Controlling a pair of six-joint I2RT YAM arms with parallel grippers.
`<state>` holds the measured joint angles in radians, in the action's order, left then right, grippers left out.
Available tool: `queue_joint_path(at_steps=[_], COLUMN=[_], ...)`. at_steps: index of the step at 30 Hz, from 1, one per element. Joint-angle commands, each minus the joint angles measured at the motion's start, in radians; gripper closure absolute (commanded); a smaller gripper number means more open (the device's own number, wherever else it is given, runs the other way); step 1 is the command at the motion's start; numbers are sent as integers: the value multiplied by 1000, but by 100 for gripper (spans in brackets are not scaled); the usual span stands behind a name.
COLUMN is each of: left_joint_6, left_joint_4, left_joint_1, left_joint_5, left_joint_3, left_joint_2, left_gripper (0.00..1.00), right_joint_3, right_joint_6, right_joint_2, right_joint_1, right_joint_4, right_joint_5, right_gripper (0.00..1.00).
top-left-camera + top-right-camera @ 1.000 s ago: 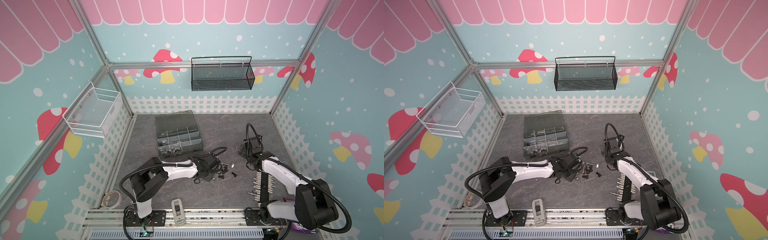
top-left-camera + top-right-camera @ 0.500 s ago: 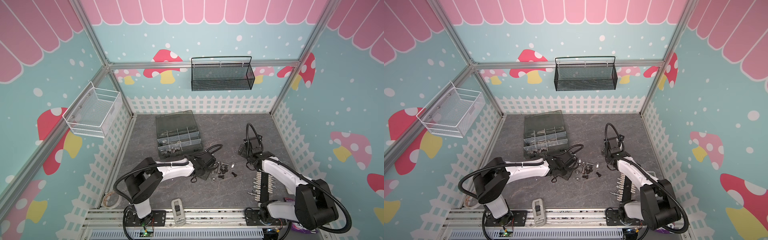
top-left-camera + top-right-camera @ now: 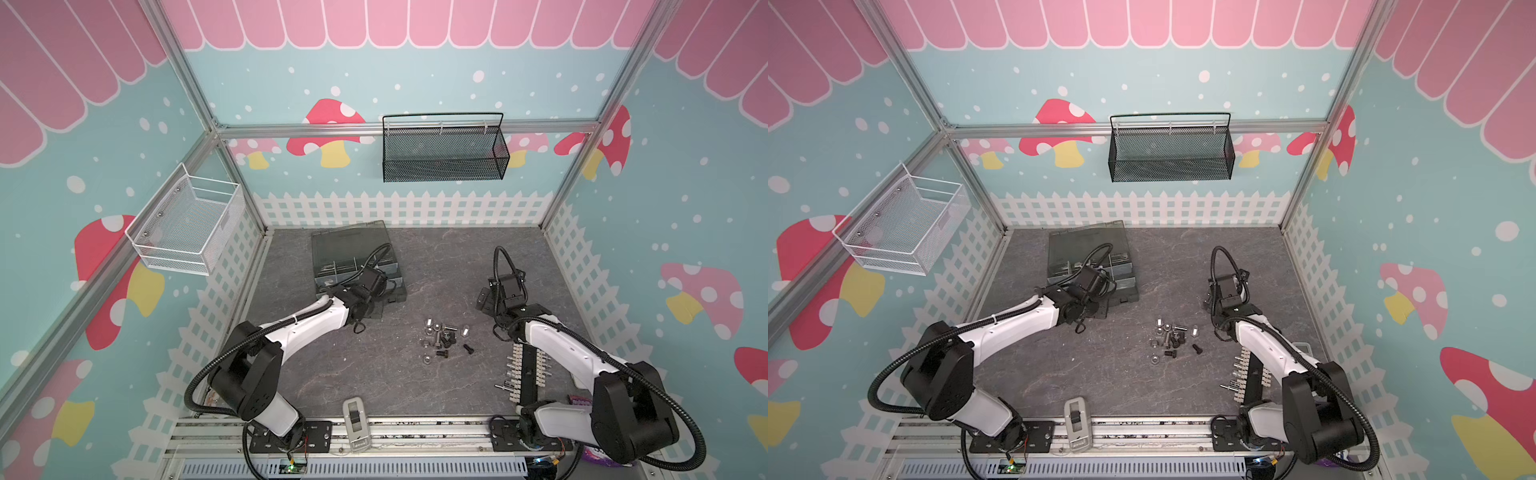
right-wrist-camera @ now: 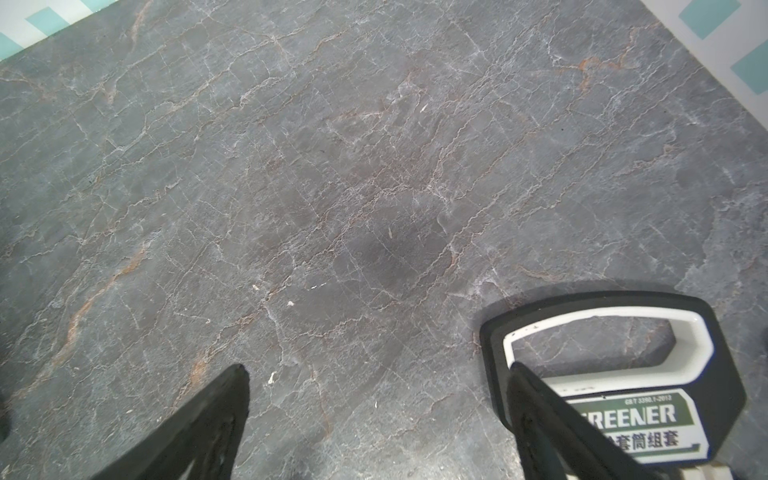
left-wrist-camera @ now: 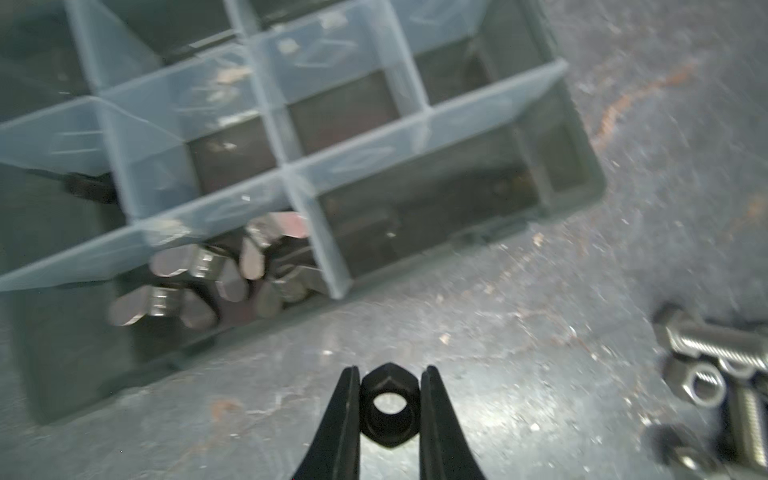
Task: Sort the screws and nuts into containers
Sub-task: 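Carry the silver hex nut with the left gripper over the compartment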
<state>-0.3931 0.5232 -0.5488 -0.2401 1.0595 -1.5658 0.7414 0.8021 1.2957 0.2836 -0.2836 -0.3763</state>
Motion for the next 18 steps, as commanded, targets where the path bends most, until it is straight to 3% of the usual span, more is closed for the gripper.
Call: queue_joint_path(at_steps=[1,8,18], left_joint_6=[8,58,80], left_joint_4=[3,-53,-97], left_joint_1=[95,305,424], left_joint_5=[-38,14,66], left_joint_3=[6,37,120], left_joint_2=[32,3,-142], left_gripper=[84,84,83], right_joint_3=[-9,-8,-1], right_joint_6=[21,21,18], right_joint_2=[-16,-15,-18], right_joint_1=[6,6,6], right_joint_4=[4,6,6], right_joint_5=[-3,2,8], right_gripper=[3,3,3])
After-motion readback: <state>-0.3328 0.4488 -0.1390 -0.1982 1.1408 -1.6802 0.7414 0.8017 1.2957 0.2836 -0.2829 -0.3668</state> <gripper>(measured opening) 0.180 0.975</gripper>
